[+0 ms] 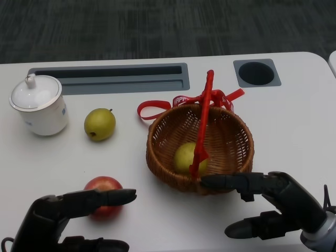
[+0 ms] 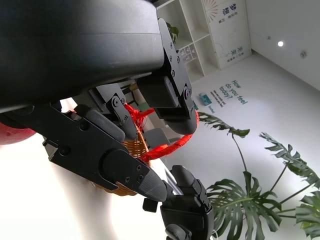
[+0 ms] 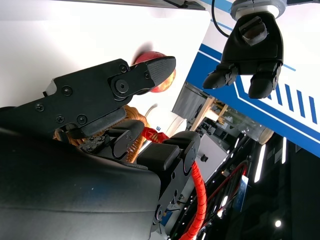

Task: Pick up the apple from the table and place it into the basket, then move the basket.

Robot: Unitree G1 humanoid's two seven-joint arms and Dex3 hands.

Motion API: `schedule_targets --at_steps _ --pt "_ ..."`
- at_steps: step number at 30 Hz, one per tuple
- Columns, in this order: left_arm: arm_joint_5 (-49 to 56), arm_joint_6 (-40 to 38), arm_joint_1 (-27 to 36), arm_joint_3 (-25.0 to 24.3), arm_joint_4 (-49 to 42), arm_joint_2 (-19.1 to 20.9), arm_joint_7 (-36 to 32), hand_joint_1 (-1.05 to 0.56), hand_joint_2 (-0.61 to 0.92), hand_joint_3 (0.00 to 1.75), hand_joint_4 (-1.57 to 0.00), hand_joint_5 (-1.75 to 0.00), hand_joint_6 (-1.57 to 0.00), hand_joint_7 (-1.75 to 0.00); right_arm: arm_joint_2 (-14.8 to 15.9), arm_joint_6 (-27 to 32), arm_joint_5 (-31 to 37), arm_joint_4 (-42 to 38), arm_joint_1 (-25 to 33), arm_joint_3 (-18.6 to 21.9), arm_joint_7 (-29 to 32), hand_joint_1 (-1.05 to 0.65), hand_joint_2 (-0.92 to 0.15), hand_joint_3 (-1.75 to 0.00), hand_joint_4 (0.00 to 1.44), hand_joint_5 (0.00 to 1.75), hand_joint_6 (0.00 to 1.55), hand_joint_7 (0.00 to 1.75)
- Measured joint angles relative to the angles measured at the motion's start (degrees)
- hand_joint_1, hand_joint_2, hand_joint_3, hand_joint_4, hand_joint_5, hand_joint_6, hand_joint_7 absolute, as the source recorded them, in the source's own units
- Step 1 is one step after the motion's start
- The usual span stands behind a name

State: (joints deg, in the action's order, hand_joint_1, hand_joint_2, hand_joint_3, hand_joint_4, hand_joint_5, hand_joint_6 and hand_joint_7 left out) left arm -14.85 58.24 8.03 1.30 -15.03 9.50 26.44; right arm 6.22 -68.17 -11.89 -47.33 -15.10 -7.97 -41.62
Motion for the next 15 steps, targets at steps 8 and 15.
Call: schedule_targets --at_steps 8,15 --pt "0.0 0.0 -0.1 0.0 -0.2 0.0 0.0 -0.36 0.75 0.00 -1.02 0.00 -0.92 0.00 0.0 0.0 0.0 -0.1 0.0 0.0 0.0 -0.46 -0.82 0.00 0.72 0.00 0.65 0.00" --pt "0.0 0.2 -0.1 0.0 -0.2 -0.1 0.0 -0.37 0.75 0.00 -1.01 0.00 -0.92 0.00 0.0 0.0 0.1 -0.1 0.0 0.0 0.0 -0.46 -0.82 0.00 0.72 0.00 0.66 0.00"
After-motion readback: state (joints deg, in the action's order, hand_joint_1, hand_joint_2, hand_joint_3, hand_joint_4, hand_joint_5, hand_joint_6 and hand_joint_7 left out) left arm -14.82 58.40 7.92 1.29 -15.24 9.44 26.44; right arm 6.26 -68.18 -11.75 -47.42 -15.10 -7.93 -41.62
